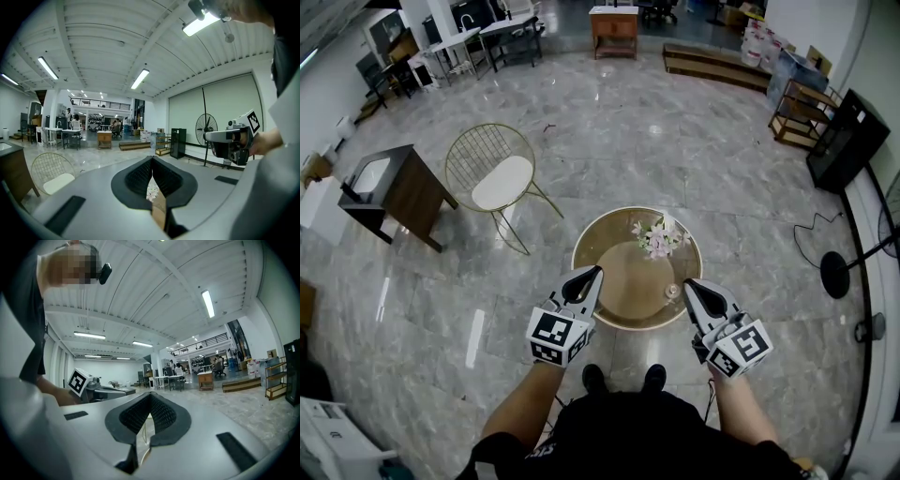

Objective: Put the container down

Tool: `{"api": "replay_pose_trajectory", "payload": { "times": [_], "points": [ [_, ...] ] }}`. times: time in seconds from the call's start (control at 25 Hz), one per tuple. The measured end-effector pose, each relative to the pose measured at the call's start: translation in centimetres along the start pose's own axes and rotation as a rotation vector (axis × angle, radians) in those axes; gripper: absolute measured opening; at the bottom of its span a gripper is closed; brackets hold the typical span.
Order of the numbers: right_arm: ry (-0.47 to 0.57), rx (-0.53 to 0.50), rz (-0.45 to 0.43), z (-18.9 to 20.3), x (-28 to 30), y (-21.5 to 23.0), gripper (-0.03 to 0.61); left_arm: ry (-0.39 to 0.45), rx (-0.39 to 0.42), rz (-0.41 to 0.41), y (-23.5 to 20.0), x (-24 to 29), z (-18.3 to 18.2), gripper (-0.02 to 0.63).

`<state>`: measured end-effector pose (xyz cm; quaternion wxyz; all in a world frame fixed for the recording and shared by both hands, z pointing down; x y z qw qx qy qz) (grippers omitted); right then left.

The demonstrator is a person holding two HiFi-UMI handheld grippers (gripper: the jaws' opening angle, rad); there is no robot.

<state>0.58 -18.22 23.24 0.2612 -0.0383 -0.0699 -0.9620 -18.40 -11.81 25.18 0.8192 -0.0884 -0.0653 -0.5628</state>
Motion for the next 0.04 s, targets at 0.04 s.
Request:
{"api": "replay_pose_trajectory", "payload": {
  "times": [0.04],
  "points": [
    [0.001, -0.001, 0.000, -0.06, 0.07, -0.04, 0.011, 0.000, 0.003, -0.002, -0.05, -0.06, -0.05, 0.017]
  ]
}}
Point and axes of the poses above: the fingertips, and each gripper's own axes: x forward along the fingers, y to its right, z out of its underside, the point moved 3 cm from there along -x, backward along the fingers, and after that the axes turned 14 degrees about z, right-handed, at the moved point
